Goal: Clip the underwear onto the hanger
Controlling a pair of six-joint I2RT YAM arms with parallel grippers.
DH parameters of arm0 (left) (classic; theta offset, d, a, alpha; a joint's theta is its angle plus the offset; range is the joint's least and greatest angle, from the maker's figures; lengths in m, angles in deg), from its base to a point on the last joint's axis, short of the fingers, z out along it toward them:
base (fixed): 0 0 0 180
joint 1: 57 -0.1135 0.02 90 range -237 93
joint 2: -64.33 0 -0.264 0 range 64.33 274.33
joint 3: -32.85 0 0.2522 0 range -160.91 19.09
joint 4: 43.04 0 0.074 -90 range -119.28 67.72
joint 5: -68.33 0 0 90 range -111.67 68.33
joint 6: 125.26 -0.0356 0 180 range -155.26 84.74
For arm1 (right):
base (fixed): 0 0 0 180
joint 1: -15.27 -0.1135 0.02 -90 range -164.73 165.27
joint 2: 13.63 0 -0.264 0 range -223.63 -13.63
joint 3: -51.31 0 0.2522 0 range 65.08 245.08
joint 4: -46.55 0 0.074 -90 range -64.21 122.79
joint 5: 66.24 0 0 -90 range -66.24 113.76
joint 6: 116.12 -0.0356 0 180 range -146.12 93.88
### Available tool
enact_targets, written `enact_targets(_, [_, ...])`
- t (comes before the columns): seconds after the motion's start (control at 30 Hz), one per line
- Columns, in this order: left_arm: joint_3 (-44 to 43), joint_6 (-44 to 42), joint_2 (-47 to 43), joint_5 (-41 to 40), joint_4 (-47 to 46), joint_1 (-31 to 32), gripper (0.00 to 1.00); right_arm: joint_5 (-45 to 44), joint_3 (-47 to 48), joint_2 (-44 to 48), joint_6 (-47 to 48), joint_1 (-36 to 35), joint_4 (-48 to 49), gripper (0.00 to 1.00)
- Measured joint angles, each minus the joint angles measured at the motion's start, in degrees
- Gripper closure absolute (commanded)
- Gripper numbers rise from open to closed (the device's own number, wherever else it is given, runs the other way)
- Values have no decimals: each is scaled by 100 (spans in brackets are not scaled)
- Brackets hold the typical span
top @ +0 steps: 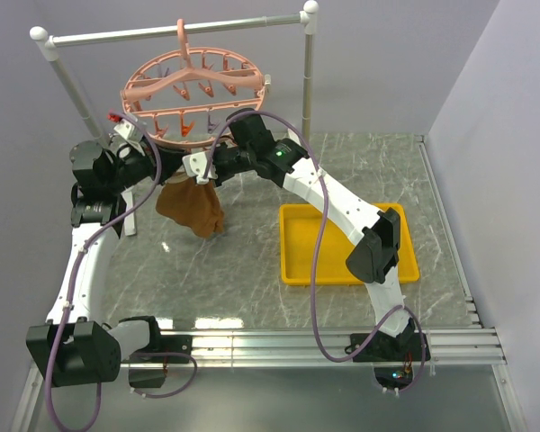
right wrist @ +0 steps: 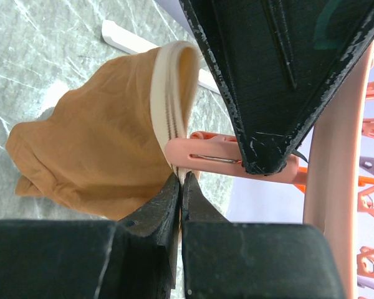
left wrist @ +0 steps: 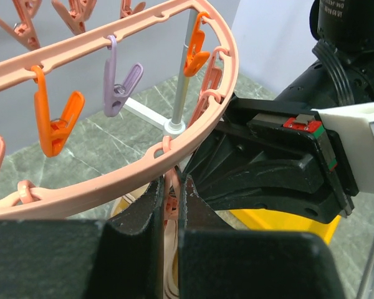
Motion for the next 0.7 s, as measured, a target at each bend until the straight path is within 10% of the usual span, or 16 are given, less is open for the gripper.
enact_targets(0.7, [162,-1519,-313,273,70,-26,100,90,39,0,-389,0,20,100])
